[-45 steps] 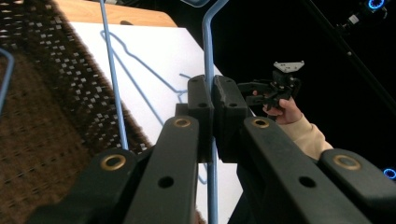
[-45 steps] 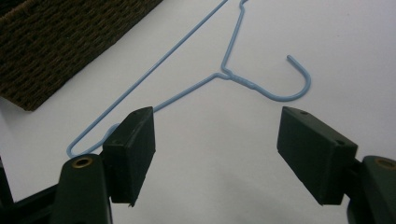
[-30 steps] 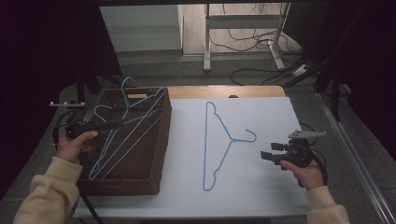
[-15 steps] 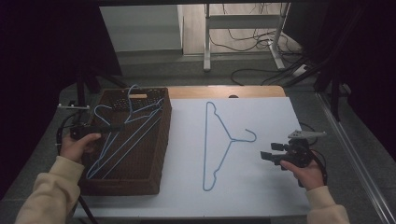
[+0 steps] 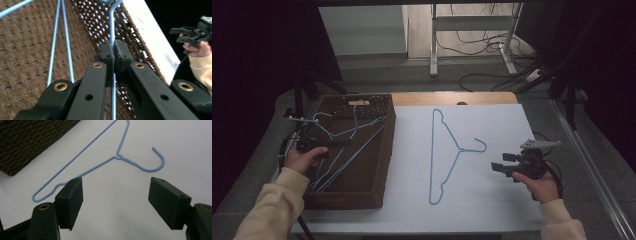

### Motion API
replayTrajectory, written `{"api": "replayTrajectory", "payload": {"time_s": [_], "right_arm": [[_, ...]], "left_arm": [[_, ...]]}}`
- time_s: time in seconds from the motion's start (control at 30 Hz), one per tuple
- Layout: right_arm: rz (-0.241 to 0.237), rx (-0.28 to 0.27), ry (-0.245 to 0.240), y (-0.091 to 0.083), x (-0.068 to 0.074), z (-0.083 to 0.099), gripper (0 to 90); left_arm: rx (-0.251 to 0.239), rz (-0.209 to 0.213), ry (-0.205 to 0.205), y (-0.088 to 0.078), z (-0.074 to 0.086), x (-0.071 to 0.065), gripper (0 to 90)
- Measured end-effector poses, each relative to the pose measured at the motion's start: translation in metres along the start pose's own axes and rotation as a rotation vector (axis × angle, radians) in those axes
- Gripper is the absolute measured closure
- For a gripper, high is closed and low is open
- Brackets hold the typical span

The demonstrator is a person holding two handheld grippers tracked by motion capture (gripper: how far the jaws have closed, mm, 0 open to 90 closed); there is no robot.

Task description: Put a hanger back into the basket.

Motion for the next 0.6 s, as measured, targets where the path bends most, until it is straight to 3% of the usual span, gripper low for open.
{"api": "replayTrajectory", "payload": {"time_s": [0.13,0.23,0.3,0.33,0.37,0.47,0.6], "right_arm": [[0.004,-0.001,-0.007,0.0,0.0,0.0,28.0],[0.004,-0.001,-0.005,0.0,0.0,0.0,28.0],[0.005,0.0,-0.007,0.0,0.0,0.0,28.0],[0.005,0.0,-0.007,0.0,0.0,0.0,28.0],[0.004,0.002,-0.006,0.001,0.0,0.0,28.0],[0.003,0.005,-0.003,0.001,0.0,0.0,28.0],[0.005,0.008,-0.005,0.002,0.001,0.001,27.9]], "left_arm": [[0.011,-0.116,-0.035,-0.002,0.005,0.018,86.7],[0.029,-0.275,-0.1,-0.006,0.013,0.041,85.8],[0.031,-0.336,-0.138,-0.008,0.017,0.05,81.9],[0.019,-0.364,-0.138,-0.011,0.017,0.051,75.7],[0.001,-0.38,-0.132,-0.013,0.015,0.049,65.2],[-0.045,-0.421,-0.091,-0.021,0.01,0.037,57.6],[-0.077,-0.356,-0.023,-0.021,0.006,0.007,44.7]]}}
Point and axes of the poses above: each handheld gripper's, and its own axes: y roughly forward along the jaws, z roughly out of its underside, x roughly to its left, the point moved 10 cm from there along y, roughly forward along the jaws, and after that the axes turned 13 degrees about x, right-handed, at the moved point
